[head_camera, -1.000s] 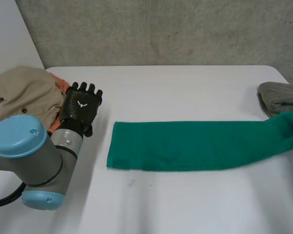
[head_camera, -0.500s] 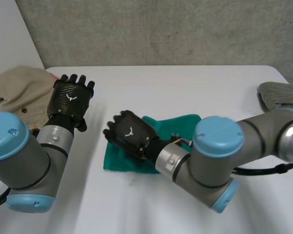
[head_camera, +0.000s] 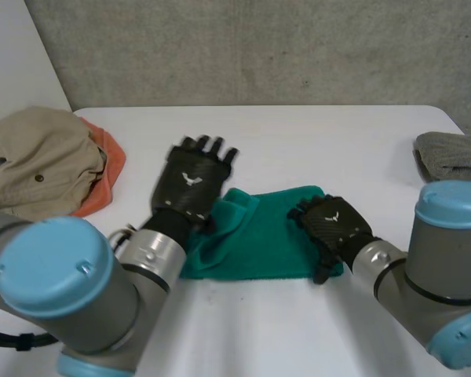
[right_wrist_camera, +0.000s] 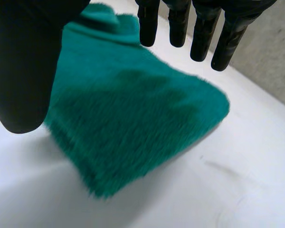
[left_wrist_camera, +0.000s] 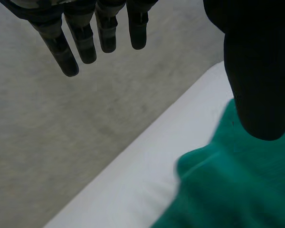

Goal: Fold the laundry.

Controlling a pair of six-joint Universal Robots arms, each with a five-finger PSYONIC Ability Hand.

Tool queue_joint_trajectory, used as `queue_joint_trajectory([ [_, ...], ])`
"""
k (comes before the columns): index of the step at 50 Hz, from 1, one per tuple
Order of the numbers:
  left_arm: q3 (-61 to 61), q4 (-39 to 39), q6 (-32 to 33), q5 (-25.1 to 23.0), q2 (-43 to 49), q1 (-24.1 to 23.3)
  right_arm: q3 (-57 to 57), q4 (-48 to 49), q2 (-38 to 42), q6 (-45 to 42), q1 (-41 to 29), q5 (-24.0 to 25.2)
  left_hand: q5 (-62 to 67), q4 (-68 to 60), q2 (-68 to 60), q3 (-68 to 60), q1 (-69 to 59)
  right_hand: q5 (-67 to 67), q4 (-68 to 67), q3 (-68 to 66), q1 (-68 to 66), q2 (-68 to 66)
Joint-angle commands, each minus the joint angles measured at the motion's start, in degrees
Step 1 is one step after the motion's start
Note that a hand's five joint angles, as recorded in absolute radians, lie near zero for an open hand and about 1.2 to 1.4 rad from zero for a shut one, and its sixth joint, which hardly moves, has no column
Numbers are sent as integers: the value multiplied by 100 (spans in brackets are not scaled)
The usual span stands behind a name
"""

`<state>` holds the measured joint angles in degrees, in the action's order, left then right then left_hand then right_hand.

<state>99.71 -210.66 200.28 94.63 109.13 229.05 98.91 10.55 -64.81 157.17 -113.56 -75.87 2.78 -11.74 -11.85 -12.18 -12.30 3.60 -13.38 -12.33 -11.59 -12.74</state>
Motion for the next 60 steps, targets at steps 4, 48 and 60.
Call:
queue_joint_trajectory([
  [4,-741,517,-103,30,1101,-291,138,360,100,-125,-61,11,-105,1,12,45,57,571,-593,-698,-772,-657],
  [48,-364,808,3,205,240,-308,392,448,-32,-1725,168,-640,-190,86,96,130,141,6640,-6662,-6767,-6841,-6726],
  [60,-1268,860,-86,546,1602,-317,533,440,3,-1690,264,-622,-139,35,45,79,91,6640,-6662,-6767,-6841,-6726],
])
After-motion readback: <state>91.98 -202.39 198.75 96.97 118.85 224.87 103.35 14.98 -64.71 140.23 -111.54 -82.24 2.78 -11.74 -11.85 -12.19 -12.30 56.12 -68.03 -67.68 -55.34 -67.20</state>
